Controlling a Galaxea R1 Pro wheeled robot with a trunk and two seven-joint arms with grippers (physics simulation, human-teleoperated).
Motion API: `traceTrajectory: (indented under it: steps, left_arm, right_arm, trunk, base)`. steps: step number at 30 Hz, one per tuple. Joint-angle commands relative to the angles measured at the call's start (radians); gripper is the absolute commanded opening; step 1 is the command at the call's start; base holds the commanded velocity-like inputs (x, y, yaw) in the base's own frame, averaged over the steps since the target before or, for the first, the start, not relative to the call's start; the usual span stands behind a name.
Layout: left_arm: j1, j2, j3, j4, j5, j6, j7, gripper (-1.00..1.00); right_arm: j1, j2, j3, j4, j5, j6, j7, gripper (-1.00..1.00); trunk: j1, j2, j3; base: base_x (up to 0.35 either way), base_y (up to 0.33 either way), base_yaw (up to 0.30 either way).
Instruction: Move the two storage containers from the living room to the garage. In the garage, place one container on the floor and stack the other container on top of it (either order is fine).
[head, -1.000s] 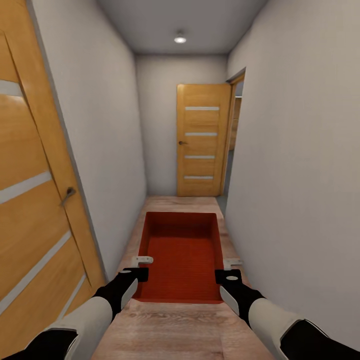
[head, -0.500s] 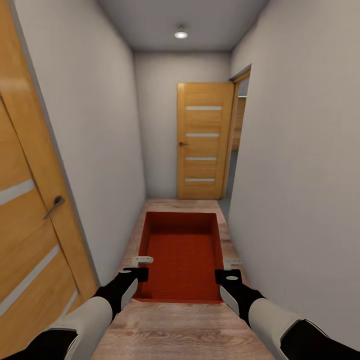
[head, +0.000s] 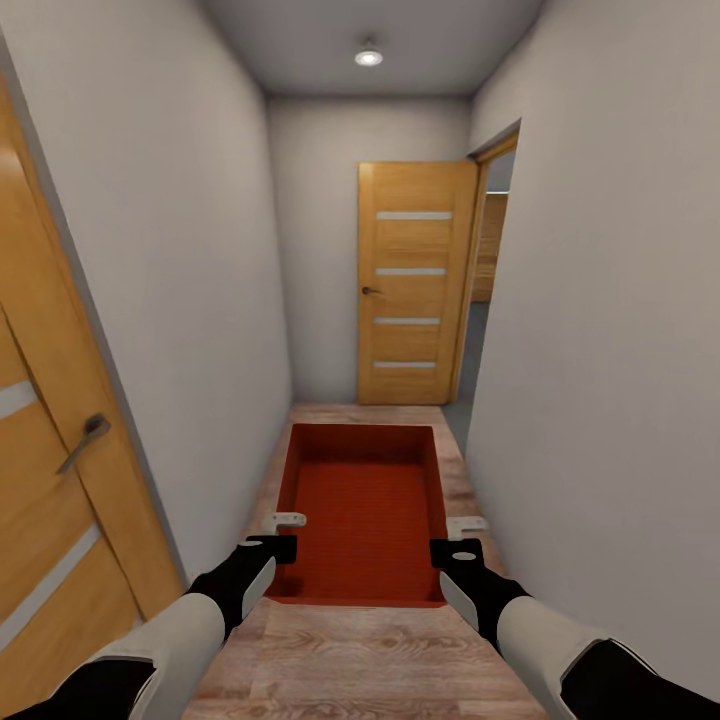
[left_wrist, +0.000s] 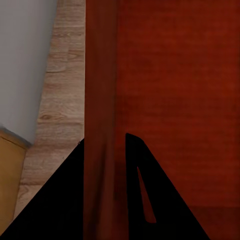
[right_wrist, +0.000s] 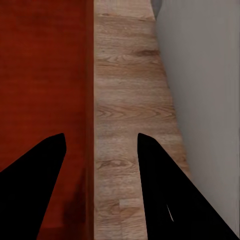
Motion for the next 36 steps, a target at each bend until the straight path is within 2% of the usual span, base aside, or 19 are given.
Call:
traceTrajectory:
  steps: [1, 12, 36]
  left_arm:
    - [0.0, 0.001, 0.017, -0.001, -0.014, 0.008, 0.01, -1.0]
    - [0.0, 0.001, 0.017, -0.001, -0.014, 0.008, 0.01, -1.0]
    - [0.0, 0.002, 0.018, 0.0, -0.014, 0.008, 0.011, -1.0]
  right_arm:
    - [-0.001, 0.0, -0.03, -0.012, 0.005, 0.005, 0.035, -1.0]
    - [-0.001, 0.0, -0.03, -0.012, 0.005, 0.005, 0.035, -1.0]
    - [-0.001, 0.0, -0.03, -0.012, 0.005, 0.005, 0.035, -1.0]
  trunk:
    - [0.001, -0.002, -0.002]
    - [0.001, -0.002, -0.002]
    - [0.001, -0.002, -0.002]
  base:
    - [0.322, 0.093, 0.0]
    - [0.322, 0.083, 0.0]
    - [0.323, 0.002, 0.0]
